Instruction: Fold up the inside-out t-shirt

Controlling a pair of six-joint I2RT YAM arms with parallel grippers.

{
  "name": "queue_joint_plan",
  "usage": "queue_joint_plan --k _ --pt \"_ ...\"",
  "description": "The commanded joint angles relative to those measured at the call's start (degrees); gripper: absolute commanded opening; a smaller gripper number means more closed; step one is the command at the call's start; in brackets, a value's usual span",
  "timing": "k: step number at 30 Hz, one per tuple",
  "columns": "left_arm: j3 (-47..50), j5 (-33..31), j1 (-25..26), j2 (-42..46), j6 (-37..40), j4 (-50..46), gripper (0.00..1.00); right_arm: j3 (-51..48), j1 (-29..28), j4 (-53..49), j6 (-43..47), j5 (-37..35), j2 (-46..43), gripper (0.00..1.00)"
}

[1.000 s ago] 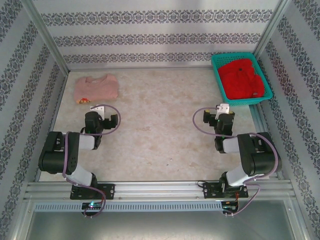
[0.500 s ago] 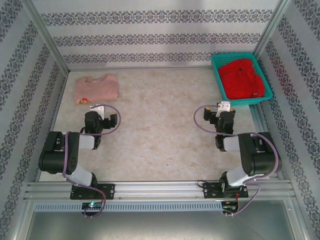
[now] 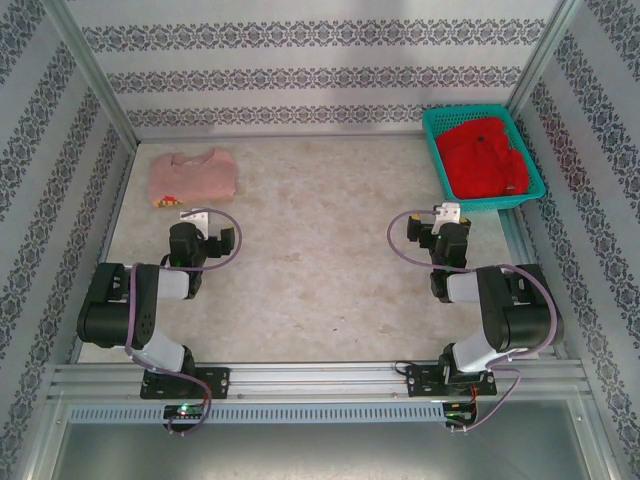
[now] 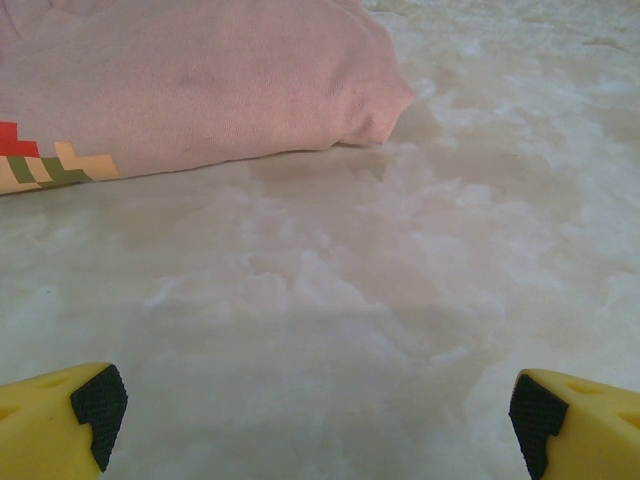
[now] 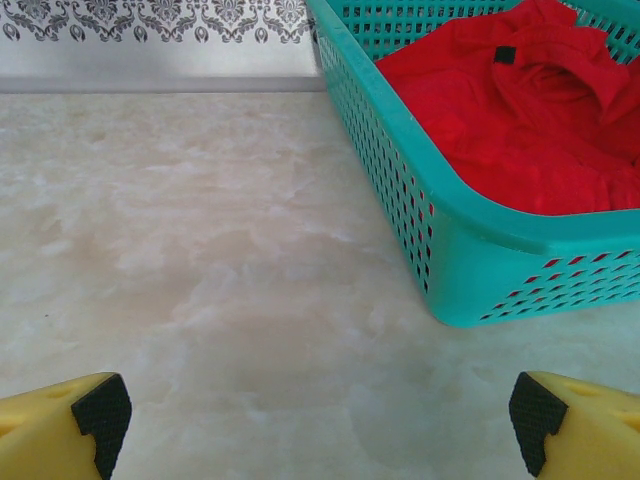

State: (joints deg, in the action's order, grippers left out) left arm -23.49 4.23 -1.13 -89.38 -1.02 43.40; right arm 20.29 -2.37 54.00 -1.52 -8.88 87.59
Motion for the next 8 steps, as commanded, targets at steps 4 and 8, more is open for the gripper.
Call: queue_joint_plan --k 4,8 --pt "-0.7 -0.6 0.3 0.0 1.0 3.3 1.0 0.8 -0.6 0.2 0.8 2.5 -0.3 0.98" --pt "-0.7 -0.6 0.3 0.0 1.0 3.3 1.0 0.8 -0.5 0.1 0.6 2.6 -0.5 0.98"
